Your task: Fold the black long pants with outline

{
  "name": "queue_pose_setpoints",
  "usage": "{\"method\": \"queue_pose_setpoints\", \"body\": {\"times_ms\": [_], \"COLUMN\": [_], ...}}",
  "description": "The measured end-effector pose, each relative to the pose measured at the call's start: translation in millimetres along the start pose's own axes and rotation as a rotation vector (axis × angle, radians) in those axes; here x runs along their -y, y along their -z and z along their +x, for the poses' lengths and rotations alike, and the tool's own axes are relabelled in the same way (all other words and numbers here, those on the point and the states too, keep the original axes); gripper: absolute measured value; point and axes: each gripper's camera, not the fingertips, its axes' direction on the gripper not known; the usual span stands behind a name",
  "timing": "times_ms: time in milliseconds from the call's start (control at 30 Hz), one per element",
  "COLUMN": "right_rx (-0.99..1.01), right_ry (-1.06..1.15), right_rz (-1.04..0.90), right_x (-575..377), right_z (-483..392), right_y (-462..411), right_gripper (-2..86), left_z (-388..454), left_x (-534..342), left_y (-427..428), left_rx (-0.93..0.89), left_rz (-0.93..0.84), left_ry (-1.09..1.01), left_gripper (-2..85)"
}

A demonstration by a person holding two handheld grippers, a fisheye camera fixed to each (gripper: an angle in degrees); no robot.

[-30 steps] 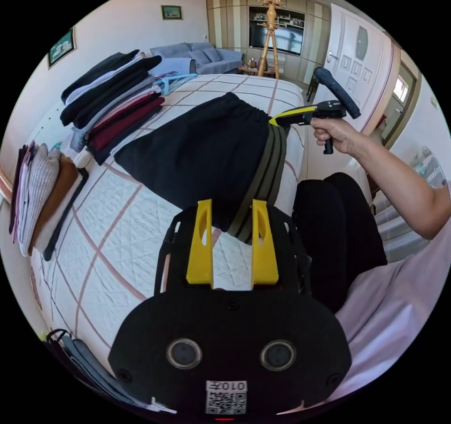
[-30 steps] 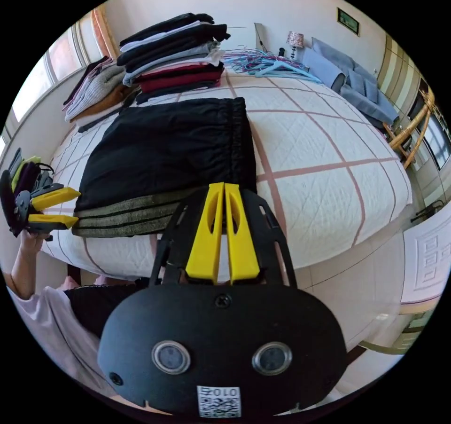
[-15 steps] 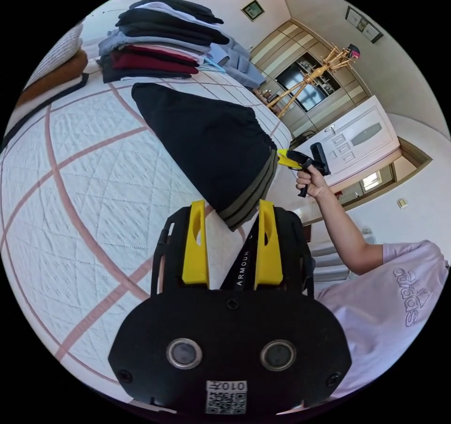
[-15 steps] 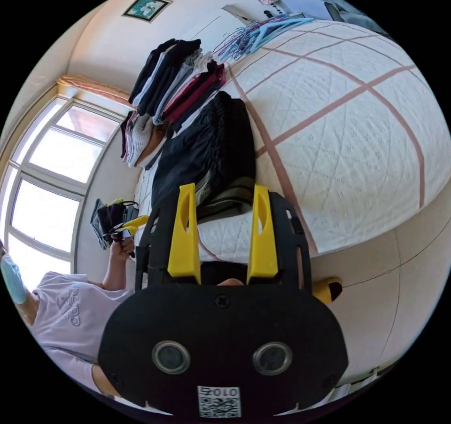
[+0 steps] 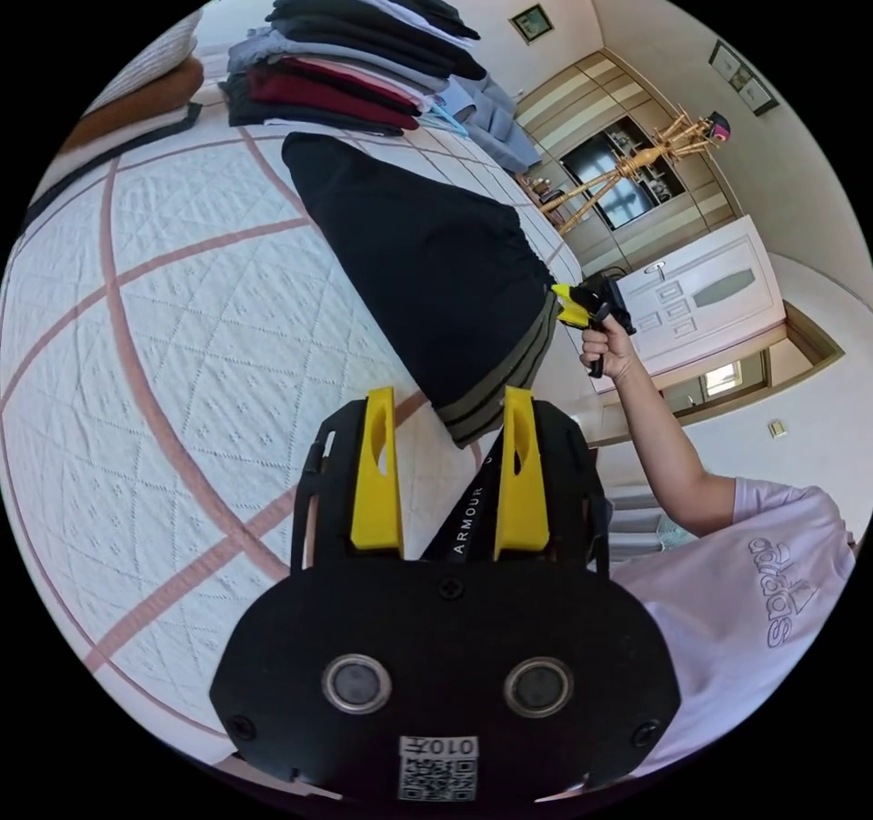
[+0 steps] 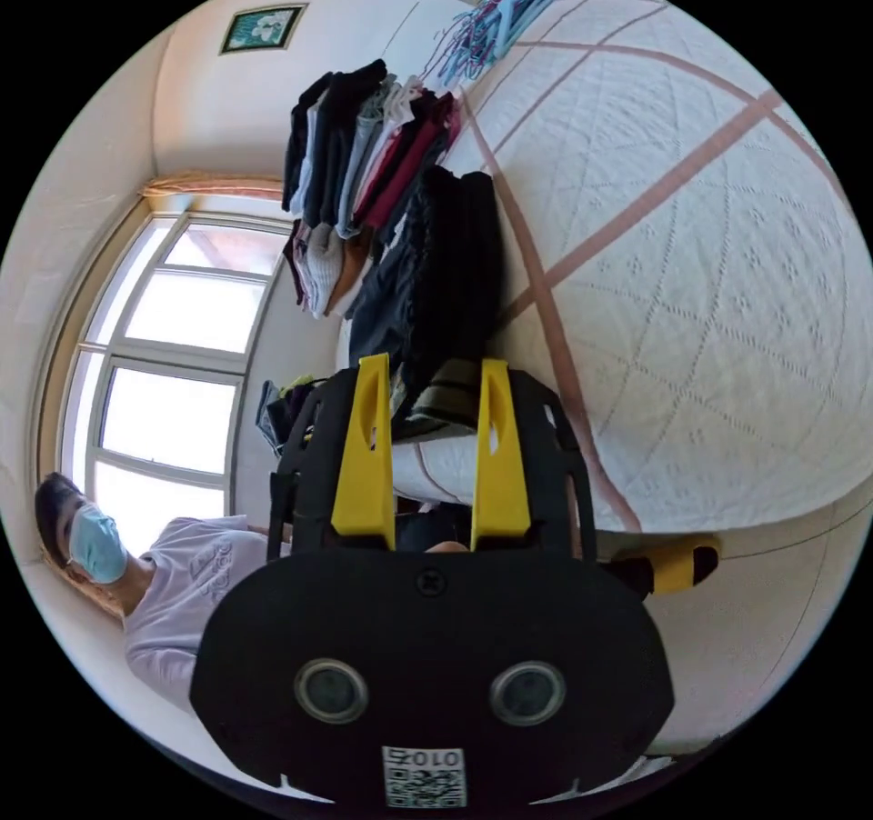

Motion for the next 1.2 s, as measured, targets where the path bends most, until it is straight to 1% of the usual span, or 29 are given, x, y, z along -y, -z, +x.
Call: {"method": "queue_pose_setpoints", "body": {"times_ms": [67,167,333,433,567,667,800,900,1067,1200], "right_rx": [-0.017,0.016,0.095,0.105,0.204,0.259,0.282,0.271,0.288,0.330], "right_ry": [-0.025,0.003,0.050,0.023,-0.071,-0.100,-0.098,-0.096,-0.128,-0.135], "right_rz": [-0.011,0.023,0.067,0.101,0.182,0.220,0.234,0.225,0.237,0.247], "right_x": [8,9,-6,-21,-53,-72,-81,-81,-87,-91], "right_z": [4,3,0,12,51,66,70,70,85,91], "right_y": [-4,-1,11,20,32,34,36,40,48,52], "right_gripper": [9.7,7.9,7.4,7.3,7.1,7.1,7.1,7.2,7.1,7.0], "left_z": [-4,-6,-10,-15,-6,4,4,18,23,41], "left_x": [8,18,33,42,47,45,53,77,96,104], "left_y": [1,3,10,19,32,27,39,43,50,65], "left_rx": [-0.015,-0.045,-0.064,-0.096,-0.179,-0.142,-0.163,-0.136,-0.179,-0.175], "left_rz": [-0.016,-0.021,-0.017,-0.007,-0.007,-0.049,0.039,0.021,0.023,0.020], "left_ry": [0.015,0.038,0.096,0.142,0.154,0.156,0.211,0.171,0.236,0.226], "left_gripper": [16.4,17.0,18.2,18.4,18.1,17.7,17.0,16.5,15.9,15.5]}}
